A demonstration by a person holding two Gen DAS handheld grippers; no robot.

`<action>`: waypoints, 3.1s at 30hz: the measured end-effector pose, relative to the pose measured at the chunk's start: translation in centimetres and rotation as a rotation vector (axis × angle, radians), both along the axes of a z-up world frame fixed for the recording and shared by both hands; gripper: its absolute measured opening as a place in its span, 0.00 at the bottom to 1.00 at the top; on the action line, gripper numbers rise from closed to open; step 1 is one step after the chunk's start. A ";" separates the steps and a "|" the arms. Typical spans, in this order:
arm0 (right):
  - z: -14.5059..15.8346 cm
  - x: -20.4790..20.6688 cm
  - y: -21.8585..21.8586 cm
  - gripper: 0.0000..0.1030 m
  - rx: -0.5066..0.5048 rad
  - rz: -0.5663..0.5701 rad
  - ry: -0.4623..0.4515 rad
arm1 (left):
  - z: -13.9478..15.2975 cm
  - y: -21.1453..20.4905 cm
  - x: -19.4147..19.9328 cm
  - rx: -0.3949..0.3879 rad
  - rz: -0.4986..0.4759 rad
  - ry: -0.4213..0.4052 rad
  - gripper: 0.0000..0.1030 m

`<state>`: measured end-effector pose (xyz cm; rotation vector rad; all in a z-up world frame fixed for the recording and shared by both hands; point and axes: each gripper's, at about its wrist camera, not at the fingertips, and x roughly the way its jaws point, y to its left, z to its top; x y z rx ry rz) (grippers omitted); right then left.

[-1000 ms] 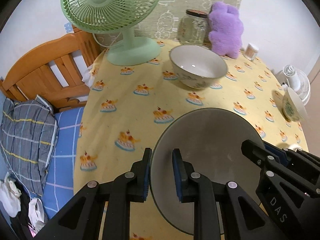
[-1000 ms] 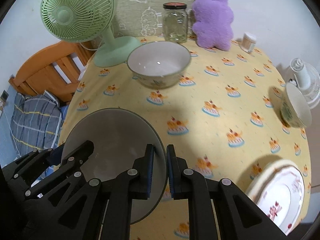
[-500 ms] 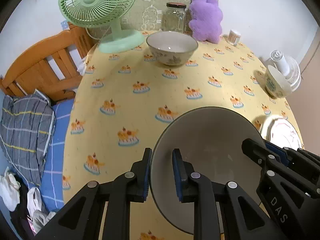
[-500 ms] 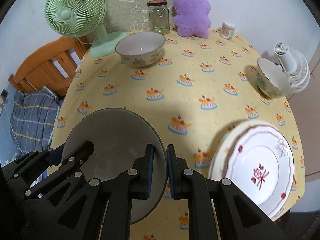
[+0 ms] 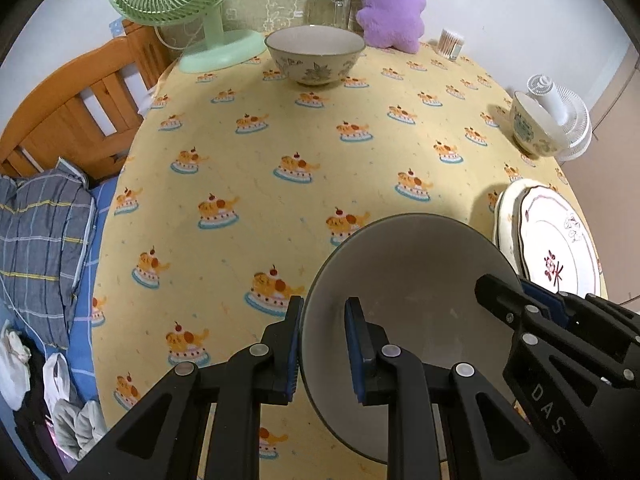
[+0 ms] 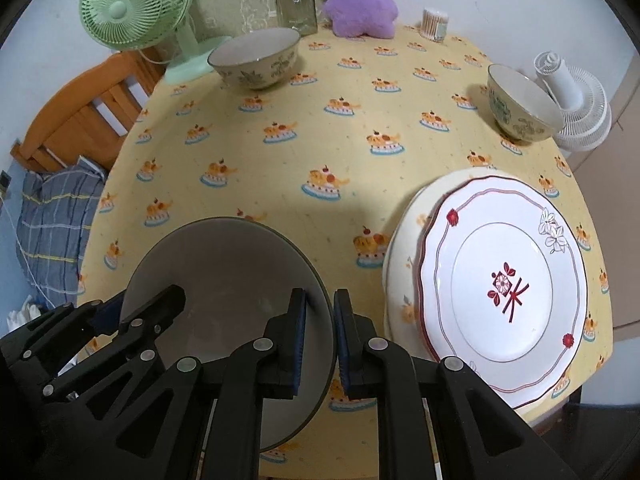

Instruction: Organize plates and bowls

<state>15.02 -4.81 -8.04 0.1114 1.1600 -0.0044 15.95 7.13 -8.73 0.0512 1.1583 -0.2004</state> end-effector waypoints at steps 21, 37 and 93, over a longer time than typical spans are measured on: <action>-1.3 1.3 -0.8 0.18 0.029 -0.003 -0.011 | -0.5 -0.4 0.8 0.000 0.015 -0.019 0.20; -0.4 0.3 -1.9 0.67 -0.020 -0.086 0.016 | 0.6 1.7 0.6 -0.001 0.026 0.003 0.79; 7.2 25.0 -4.3 0.74 0.123 0.185 -0.280 | 7.5 -1.3 20.2 0.091 0.409 -0.309 0.80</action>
